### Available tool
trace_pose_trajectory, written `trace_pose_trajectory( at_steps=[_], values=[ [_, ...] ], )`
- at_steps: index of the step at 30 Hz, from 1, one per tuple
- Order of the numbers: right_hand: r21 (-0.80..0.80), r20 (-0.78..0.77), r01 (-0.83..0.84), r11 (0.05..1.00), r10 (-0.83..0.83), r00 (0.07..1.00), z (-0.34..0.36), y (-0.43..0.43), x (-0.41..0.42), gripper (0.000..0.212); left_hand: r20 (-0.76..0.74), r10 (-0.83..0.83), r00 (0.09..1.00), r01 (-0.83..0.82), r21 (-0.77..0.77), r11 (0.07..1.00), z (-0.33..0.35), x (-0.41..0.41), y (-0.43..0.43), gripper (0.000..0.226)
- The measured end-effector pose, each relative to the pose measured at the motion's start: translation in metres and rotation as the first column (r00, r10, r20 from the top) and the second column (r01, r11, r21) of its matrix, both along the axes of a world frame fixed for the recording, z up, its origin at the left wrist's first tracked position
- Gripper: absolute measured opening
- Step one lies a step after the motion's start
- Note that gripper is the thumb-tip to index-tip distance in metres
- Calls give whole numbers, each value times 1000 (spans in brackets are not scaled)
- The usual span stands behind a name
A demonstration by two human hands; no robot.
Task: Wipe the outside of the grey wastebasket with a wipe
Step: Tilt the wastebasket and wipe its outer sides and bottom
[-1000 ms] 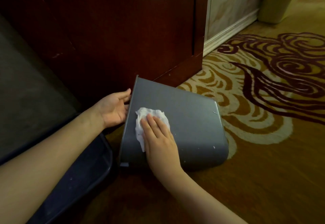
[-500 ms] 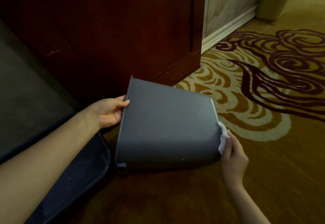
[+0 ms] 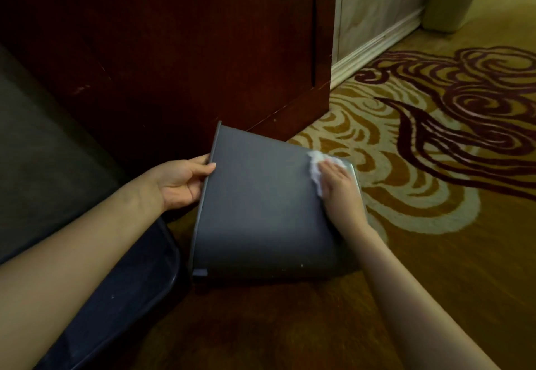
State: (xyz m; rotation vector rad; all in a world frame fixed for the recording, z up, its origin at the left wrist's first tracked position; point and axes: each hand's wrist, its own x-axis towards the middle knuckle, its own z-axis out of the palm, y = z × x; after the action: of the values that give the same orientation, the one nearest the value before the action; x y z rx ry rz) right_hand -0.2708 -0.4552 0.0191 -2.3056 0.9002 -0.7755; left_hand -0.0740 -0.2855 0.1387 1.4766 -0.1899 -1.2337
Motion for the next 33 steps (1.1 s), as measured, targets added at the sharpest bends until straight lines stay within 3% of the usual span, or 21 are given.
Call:
trace_pose_trajectory(
  at_steps=[2,5,7,10,12,15,18,21,26,33],
  values=[
    [221,43,175,959,-189,981,-16,-14,-28,33,4,6,1000,-6,-9,1000,1,-1,-2,34],
    [603,-39,354,715,-416,908,-33,-23,-55,31,13,13,1000,-13,-2,1000,3,-3,-2,34],
    [667,-9,372,645,-492,870,-32,-19,-65,27,14,25,1000,-25,1,1000,4,-4,-1,34],
    [420,255,390,819,-519,816,3,6,-66,27,38,54,998,-55,11,998,5,-8,-4,35],
    [155,361,263,952,-303,882,35,42,-51,22,58,74,996,-75,28,997,7,-10,-7,37],
    [6,333,-89,996,82,939,49,106,-17,21,78,83,994,-87,50,995,11,-14,-12,38],
    [-263,85,-271,926,302,950,32,145,2,47,116,69,991,-74,41,996,14,-21,-15,39],
    [-255,92,-244,936,274,957,10,136,-9,50,125,62,990,-68,42,997,14,-25,-16,40],
    [-166,179,23,986,7,984,-29,96,-61,39,71,65,995,-69,56,996,17,-23,-11,41],
    [203,272,296,933,-344,899,-27,62,-90,29,113,21,993,-8,-117,993,23,-37,-12,41]
  ],
)
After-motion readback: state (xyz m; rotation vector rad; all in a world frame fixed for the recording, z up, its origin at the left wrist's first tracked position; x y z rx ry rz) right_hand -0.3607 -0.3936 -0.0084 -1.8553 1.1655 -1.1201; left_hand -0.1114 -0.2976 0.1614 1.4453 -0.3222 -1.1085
